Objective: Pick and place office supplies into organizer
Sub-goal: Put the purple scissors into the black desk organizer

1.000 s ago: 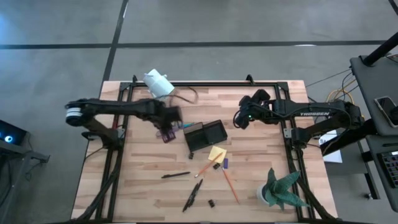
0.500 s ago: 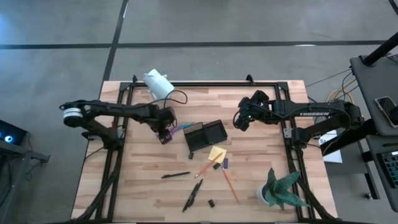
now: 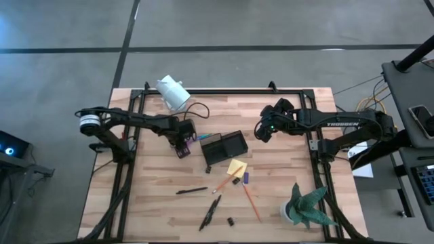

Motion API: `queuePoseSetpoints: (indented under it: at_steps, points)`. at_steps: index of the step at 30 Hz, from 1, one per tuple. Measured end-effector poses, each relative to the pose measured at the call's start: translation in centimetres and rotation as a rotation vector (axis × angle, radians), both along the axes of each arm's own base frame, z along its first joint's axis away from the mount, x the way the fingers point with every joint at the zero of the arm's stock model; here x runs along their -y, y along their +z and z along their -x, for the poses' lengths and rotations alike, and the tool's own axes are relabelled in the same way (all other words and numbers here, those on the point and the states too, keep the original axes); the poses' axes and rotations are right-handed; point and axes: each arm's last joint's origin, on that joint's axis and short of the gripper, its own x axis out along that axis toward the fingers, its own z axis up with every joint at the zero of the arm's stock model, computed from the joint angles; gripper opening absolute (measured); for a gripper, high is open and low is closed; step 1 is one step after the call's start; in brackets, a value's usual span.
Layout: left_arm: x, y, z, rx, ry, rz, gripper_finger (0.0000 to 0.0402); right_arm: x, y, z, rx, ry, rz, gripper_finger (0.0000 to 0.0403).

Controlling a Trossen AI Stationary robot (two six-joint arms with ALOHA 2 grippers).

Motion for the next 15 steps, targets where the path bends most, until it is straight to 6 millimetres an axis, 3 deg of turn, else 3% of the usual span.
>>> queuePoseSetpoints:
  at_steps: [5,10,15]
  points:
    - [0.1,-0.8,-0.3,-0.02,-0.018,-0.018,0.0044,0.0,0.0,0.0,-0.002,0.0,0.001,0.0221]
    - [0.2,-0.9,-0.4,-0.023,-0.032,-0.035,0.004,0.0,0.0,0.0,-0.007,0.001,0.001,0.0221]
    - [0.3,1.2,-0.5,0.025,-0.032,-0.057,0.004,0.0,0.0,0.1,-0.016,0.005,0.012,0.0221]
